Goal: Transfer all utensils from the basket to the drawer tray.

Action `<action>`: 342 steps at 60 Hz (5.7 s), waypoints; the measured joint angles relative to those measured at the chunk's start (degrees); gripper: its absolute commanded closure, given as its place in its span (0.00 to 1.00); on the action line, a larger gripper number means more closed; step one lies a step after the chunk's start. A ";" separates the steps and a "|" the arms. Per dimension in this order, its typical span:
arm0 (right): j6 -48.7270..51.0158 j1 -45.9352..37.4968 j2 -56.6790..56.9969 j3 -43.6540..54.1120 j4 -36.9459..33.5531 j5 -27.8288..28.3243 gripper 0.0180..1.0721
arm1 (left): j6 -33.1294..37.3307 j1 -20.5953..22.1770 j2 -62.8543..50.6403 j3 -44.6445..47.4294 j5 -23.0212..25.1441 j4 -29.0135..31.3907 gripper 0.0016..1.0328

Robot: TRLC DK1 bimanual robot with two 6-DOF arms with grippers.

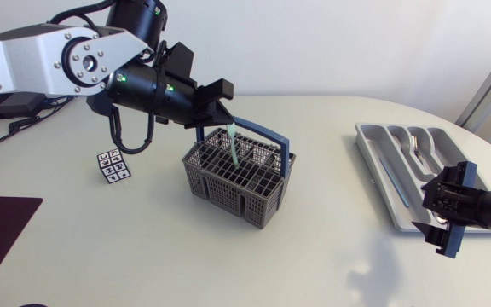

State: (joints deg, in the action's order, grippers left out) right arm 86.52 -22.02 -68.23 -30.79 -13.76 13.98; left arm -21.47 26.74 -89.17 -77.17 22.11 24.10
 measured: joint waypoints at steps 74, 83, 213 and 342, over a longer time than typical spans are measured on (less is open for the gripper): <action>-31.82 36.50 13.49 -10.05 -20.96 19.50 0.10 | 20.81 11.67 9.92 1.81 9.33 11.89 0.97; -38.73 45.03 13.44 -10.05 -16.57 20.22 0.16 | 23.63 14.40 9.92 1.81 11.96 11.89 0.97; -9.88 -7.13 0.22 -10.19 -16.83 21.64 0.95 | 21.51 -6.29 5.07 0.68 -1.64 -0.15 0.34; -39.23 36.76 -4.48 -8.68 -0.90 3.69 0.87 | 29.73 -16.50 -12.92 8.87 -0.87 -5.16 0.82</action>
State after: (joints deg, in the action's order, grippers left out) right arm 47.29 14.74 -72.71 -39.46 -14.66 17.67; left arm 8.25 10.24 -102.08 -68.29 21.23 18.94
